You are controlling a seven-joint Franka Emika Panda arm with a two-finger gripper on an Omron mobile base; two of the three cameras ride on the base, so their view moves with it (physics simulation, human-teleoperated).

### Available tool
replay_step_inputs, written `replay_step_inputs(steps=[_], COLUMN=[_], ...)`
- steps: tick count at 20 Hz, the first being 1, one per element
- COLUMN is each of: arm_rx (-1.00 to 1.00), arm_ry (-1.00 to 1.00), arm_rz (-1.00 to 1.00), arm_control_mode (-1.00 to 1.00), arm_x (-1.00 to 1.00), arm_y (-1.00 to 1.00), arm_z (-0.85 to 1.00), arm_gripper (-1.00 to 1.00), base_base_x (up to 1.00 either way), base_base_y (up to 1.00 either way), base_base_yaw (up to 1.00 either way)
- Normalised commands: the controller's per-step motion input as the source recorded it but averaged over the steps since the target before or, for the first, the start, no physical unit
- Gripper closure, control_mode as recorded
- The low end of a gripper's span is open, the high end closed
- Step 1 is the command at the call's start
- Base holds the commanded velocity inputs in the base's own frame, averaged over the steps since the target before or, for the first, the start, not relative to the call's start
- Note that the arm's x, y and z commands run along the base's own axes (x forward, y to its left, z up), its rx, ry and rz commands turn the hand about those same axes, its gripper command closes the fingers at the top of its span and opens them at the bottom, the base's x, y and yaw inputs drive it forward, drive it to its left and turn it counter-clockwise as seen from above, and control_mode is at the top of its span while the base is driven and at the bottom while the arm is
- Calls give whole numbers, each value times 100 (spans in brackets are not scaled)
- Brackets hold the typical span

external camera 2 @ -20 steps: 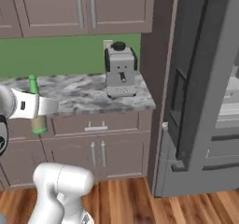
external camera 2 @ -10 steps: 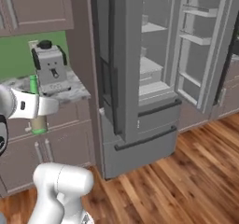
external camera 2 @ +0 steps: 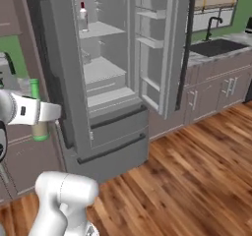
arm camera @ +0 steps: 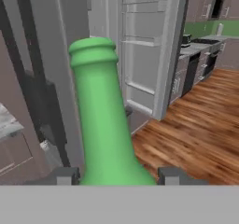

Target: Place the beer and liquor on the top shelf of the fridge to keep them out of children's reach, and place the peach on lower shelves for easy access.

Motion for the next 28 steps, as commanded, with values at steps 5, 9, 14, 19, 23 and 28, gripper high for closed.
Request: replay_step_inputs(steps=[5,9,14,19,23,28], arm_rx=[0,0,0,0,0,0], arm_ry=[0,0,0,0,0,0], arm_rz=[0,0,0,0,0,0], arm_control_mode=[100,100,100,100,100,100], arm_x=[0,0,0,0,0,0], arm_y=[0,0,0,0,0,0], arm_z=[0,0,0,0,0,0], arm_gripper=[100,100,100,100,100,100], base_base_x=[58,59,50,46,59,57], base_base_y=[-90,-80,-39,-7,-13,-28], base_base_yaw=[-8,-1,26,47,56,52])
